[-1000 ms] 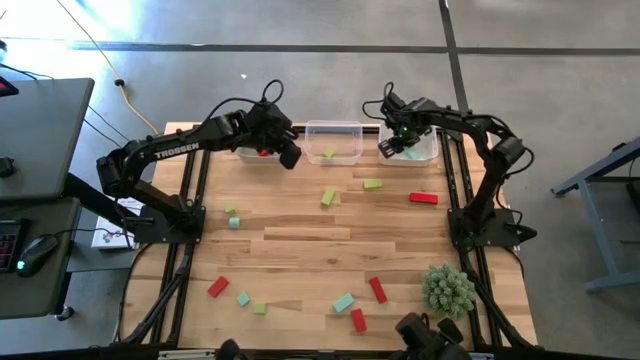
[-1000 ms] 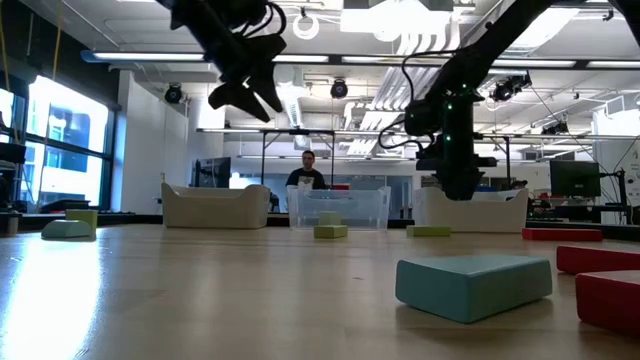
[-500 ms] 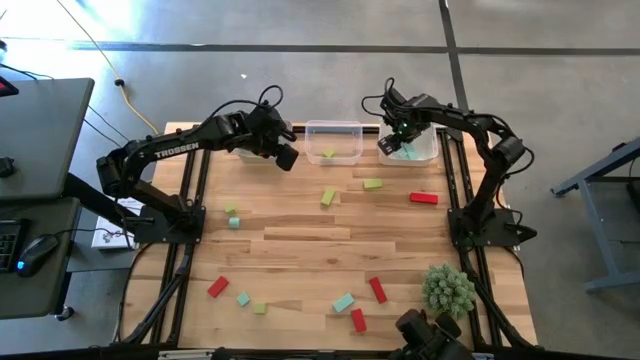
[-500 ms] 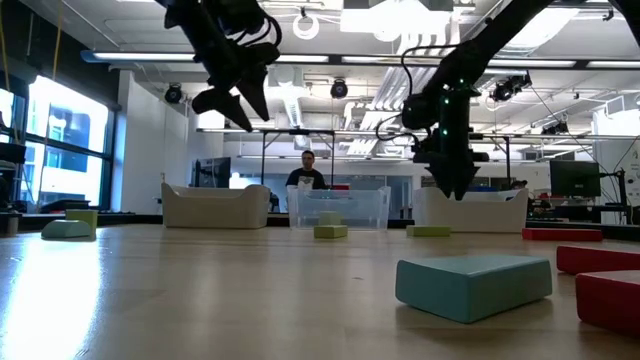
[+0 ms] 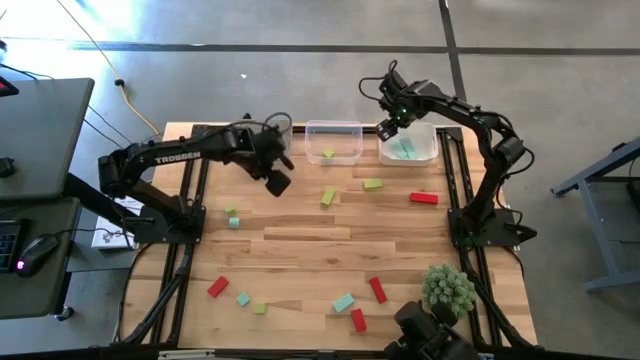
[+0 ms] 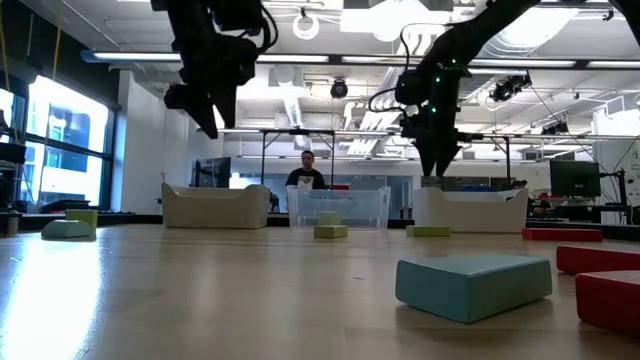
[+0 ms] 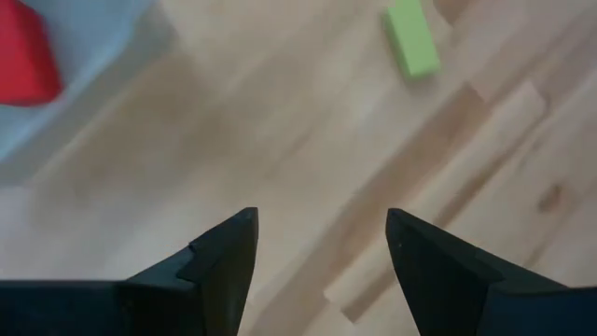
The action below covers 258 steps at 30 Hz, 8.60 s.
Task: Sort & place blocks by color
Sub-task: Put the red block into the gray bin
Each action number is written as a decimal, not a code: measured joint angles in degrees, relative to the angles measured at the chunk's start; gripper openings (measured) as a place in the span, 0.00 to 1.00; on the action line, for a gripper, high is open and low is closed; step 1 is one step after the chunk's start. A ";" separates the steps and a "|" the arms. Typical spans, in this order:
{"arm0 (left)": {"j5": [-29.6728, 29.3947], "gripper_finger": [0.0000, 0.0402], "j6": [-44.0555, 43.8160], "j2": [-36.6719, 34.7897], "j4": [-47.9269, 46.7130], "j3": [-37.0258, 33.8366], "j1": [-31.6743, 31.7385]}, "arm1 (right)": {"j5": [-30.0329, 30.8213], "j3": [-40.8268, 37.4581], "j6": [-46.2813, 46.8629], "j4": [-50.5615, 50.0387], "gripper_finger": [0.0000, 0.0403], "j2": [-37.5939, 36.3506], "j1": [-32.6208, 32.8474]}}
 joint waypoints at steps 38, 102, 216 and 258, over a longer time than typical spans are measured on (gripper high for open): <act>-4.66 0.57 -56.07 -10.14 -0.64 -21.79 -52.85 | -0.47 0.24 11.66 -14.21 0.50 0.00 12.87; 4.07 0.25 -79.17 10.08 15.03 -23.63 -71.56 | -0.02 0.24 14.82 -14.41 0.50 -0.04 25.68; 0.52 0.50 17.84 0.59 36.60 -22.11 30.80 | -10.40 0.57 24.28 17.12 0.50 -0.04 26.31; 0.52 0.49 29.45 -6.25 26.36 -13.92 9.69 | -7.38 0.35 59.50 -9.68 0.50 -0.02 57.12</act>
